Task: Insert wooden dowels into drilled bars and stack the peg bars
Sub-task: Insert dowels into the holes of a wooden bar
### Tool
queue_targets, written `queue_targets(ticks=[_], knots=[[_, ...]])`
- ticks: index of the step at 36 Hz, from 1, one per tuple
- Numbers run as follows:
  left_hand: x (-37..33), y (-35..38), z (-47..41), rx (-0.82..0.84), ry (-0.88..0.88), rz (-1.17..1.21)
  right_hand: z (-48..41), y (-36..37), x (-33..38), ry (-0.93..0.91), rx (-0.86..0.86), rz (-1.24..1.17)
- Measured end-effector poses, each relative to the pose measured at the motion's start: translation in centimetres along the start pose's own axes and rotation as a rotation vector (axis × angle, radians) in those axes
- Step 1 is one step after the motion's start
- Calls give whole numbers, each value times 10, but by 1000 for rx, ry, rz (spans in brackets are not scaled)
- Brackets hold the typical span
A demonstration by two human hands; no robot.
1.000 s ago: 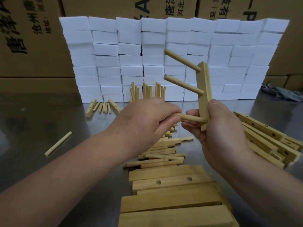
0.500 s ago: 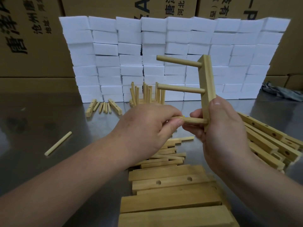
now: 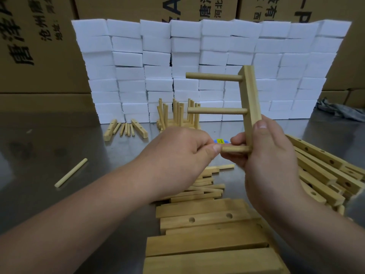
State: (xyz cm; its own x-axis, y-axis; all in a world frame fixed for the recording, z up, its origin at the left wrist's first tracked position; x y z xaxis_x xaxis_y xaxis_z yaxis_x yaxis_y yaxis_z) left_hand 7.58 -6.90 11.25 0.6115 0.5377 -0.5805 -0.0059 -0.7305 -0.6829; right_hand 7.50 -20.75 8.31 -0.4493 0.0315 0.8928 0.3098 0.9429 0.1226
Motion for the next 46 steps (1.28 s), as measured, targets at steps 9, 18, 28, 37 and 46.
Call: queue_targets(ticks=[9, 18, 28, 37, 46], knots=[[-1, -4, -4, -15, -69, 149, -12, -6, 9, 42, 5, 58], [22, -37, -17, -112, -129, 272, -30, -10, 0, 497, 78, -89], [58, -34, -27, -50, -227, 311, -15, 7, -7, 809, 635, -153], [54, -46, -26, -77, -117, 329, -19, 5, -3, 874, 617, -373], [77, -45, -28, -58, -260, 18, -34, -2, -14, 725, 311, -454]])
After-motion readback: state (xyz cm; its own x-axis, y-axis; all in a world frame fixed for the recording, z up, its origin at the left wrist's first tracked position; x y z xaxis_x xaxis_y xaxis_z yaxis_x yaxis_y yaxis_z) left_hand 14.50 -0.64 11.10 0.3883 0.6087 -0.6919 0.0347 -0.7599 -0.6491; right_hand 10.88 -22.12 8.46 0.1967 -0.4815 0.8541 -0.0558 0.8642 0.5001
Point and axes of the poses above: each hand's wrist, its own z-axis away from the middle knuckle, its own y-axis out of the palm, x = y × z, the point moved 5 cm from there along -z, towards the middle knuckle, and after that the axes turned 7 degrees about z, right-handed, at the moved point
